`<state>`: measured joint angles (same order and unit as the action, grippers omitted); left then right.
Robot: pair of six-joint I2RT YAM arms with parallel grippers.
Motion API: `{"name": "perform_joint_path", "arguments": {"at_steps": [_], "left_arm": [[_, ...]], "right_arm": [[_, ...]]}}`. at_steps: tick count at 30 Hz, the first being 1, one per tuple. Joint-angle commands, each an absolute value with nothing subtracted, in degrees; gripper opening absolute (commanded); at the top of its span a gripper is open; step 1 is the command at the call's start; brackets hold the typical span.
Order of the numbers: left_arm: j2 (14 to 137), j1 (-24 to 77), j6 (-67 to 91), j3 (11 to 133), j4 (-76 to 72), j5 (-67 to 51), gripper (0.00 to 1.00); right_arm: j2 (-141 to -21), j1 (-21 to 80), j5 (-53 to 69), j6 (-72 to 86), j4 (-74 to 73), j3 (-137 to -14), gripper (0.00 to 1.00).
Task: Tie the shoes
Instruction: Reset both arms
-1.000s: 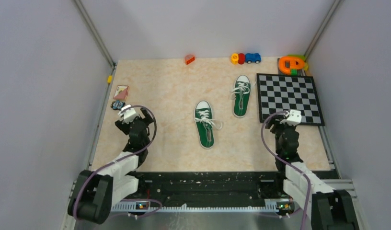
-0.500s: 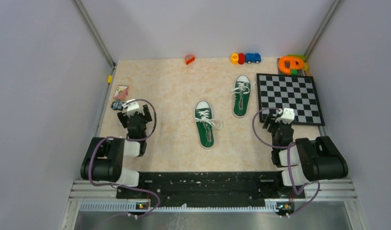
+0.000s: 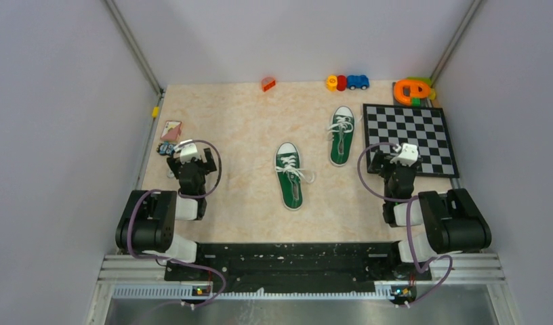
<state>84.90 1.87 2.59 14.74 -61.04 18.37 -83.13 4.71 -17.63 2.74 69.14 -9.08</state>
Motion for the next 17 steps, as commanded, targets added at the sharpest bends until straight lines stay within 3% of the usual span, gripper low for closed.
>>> {"name": "perform_joint_path", "arguments": {"at_steps": [1,17], "left_arm": [[84.80,1.49,2.29,15.91,-64.99,17.32,0.98],[84.85,1.52,2.30,16.02,-64.73,17.31,0.99]], "right_arm": [[-83.32,4.37,-18.22,3.00,70.88,-9.93,0.96],[-83.30,4.35,-18.20,3.00,70.93,-9.93,0.98]]}}
